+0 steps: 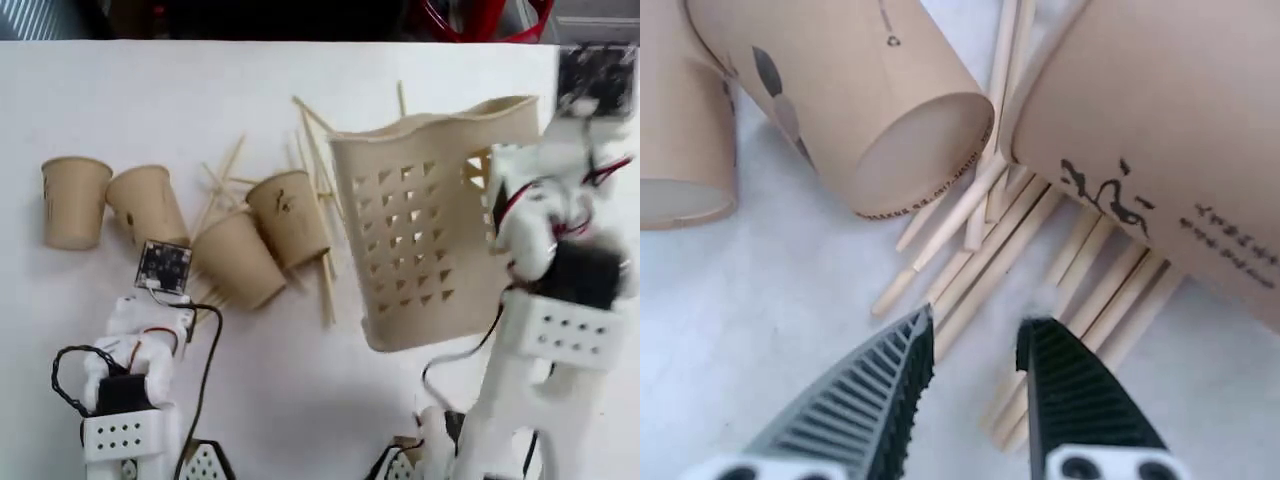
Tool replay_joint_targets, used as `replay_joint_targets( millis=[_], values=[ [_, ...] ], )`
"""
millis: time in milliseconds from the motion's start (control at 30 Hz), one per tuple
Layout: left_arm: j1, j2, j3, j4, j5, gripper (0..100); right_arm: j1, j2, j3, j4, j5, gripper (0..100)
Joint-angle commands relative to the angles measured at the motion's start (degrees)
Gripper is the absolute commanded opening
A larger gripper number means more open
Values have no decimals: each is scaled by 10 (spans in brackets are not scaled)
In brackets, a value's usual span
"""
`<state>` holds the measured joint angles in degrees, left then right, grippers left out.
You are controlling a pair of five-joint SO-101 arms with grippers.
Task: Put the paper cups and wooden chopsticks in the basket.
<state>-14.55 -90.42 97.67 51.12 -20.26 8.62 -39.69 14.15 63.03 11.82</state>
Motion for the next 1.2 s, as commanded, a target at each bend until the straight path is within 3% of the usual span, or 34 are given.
replay_joint_targets(
  millis=[0, 300, 400, 700, 1000, 1167],
  values=[
    [7, 2, -4, -11, 7, 151, -32, -105, 202, -205, 7, 17],
    [7, 2, -4, -11, 7, 151, -56, -103, 426, -553, 1, 17],
    [7, 2, -4, -11, 7, 151, -58, -74, 446, -637, -38, 17],
    [7, 2, -4, -11, 7, 151, -54, 15, 469, -760, -191, 18],
    [7, 2, -4, -11, 7, 151, -25, 95, 579, -934, -160, 18],
    [7, 2, -4, -11, 7, 151, 0, 95, 617, -948, -162, 73]
  ],
)
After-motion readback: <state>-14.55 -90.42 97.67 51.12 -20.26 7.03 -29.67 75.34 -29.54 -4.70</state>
